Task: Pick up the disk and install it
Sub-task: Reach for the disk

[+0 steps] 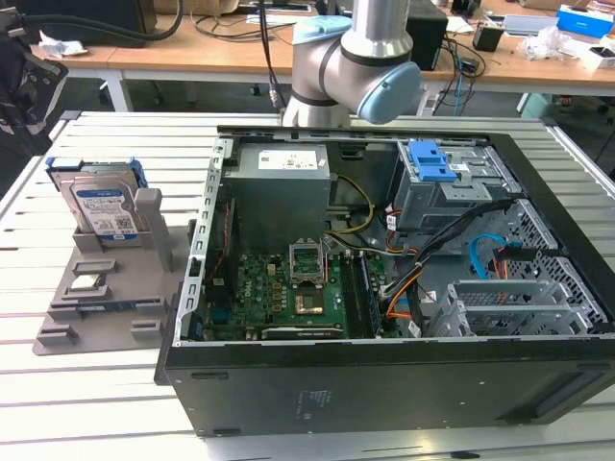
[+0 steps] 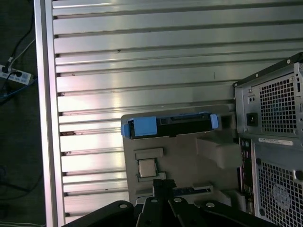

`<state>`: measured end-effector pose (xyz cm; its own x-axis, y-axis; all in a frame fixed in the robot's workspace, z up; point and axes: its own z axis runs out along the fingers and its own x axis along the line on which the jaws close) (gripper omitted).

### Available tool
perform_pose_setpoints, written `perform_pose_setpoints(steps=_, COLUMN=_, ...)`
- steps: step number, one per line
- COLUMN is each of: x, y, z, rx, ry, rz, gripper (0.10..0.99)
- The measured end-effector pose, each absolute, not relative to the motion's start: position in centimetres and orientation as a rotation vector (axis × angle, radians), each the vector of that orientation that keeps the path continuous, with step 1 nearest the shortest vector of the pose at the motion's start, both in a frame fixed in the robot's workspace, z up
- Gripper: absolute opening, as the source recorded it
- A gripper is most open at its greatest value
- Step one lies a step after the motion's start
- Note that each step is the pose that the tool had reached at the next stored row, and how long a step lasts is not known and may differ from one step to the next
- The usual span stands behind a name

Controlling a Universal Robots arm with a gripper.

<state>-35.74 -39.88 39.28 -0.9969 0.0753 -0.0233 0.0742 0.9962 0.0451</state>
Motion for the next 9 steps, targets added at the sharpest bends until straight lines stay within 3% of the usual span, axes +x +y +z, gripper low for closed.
perform_pose_setpoints(steps=9, x=-37.1, y=-39.9, z=39.3, rx=0.117, ry=3.114, rz=0.069, gripper=0.106)
